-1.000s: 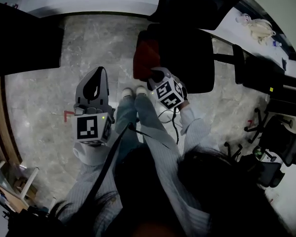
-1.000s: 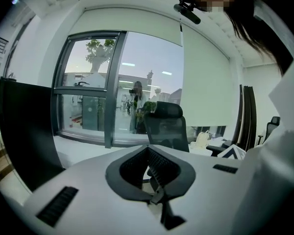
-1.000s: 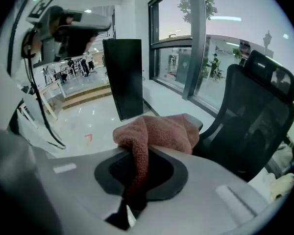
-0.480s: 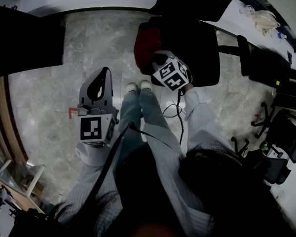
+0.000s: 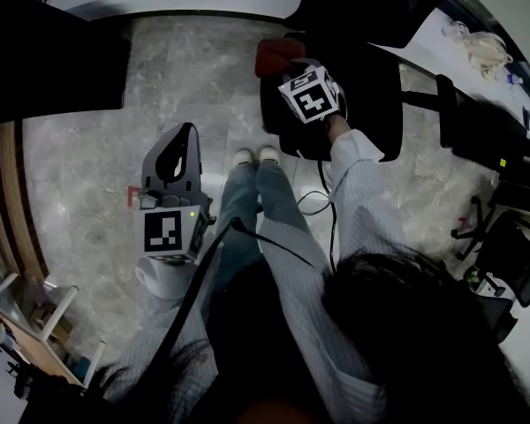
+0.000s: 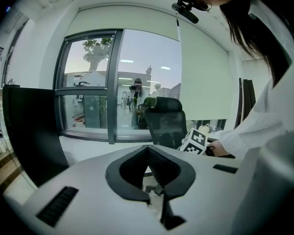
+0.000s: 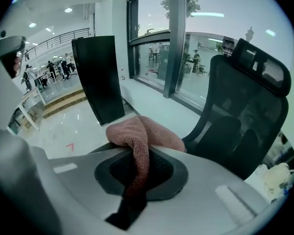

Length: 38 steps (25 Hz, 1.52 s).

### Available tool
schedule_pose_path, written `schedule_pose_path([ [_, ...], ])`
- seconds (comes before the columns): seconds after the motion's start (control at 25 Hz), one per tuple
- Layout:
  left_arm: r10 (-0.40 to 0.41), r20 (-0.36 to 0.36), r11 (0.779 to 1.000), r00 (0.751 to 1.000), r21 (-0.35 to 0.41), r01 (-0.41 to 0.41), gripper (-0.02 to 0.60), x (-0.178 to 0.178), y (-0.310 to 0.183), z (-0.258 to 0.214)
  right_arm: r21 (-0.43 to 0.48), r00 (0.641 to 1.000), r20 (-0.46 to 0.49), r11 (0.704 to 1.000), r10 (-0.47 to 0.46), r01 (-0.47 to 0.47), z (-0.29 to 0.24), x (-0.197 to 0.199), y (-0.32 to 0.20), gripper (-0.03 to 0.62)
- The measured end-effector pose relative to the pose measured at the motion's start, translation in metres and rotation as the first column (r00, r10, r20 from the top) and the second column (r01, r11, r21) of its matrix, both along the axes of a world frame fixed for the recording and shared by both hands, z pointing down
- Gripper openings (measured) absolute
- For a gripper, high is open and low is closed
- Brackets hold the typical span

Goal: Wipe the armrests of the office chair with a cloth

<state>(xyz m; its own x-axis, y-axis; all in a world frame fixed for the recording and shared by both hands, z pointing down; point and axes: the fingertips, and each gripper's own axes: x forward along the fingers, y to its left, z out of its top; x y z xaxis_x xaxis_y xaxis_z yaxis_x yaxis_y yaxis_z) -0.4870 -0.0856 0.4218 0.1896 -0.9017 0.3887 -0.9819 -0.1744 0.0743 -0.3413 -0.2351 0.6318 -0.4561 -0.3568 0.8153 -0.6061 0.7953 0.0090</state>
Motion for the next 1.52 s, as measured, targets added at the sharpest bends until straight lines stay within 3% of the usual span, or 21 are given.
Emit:
schedule_pose_path([
  [0.32, 0.042, -0.019, 0.997, 0.999, 0.062, -0.041, 0.003, 0.024, -0.02, -0.023, -0.054, 0.986, 0.068, 0.986, -0.152, 0.156, -0.019, 0.031, 0.136, 0.028],
  [0.52, 0.049, -0.037, 0.995, 0.998, 0.085, -0.045, 0.003, 0.037, -0.03, -0.031, -0.098, 0.978, 0.043, 0.973, -0.205, 0.209, -0.018, 0.048, 0.174, 0.028],
  [0.76, 0.059, -0.03, 0.997, 0.998, 0.055, -0.057, 0.003, 0.04, -0.024, -0.024, -0.074, 0.978, 0.051, 0.976, -0.2, 0.204, -0.024, 0.04, 0.145, 0.028],
  [1.04, -0.033, -0.014, 0.999, 0.999, 0.018, 0.033, 0.003, 0.01, -0.006, -0.013, -0.022, 0.986, -0.044, 0.987, -0.162, 0.161, -0.004, 0.019, 0.041, 0.029],
  [1.24, -0.085, 0.002, 0.996, 0.996, 0.007, 0.085, 0.003, -0.017, 0.006, -0.004, 0.008, 0.99, -0.117, 0.997, -0.075, 0.076, 0.009, 0.0, -0.023, 0.029],
  [1.36, -0.101, -0.001, 0.995, 0.995, 0.028, 0.101, 0.003, -0.025, 0.006, -0.005, -0.02, 0.991, -0.117, 0.997, -0.071, 0.069, 0.008, -0.01, -0.019, 0.028],
  [1.52, -0.079, -0.009, 0.995, 0.997, 0.054, 0.079, 0.003, -0.016, -0.004, -0.016, -0.064, 0.985, -0.029, 0.984, -0.168, 0.166, -0.001, -0.018, 0.045, 0.028],
])
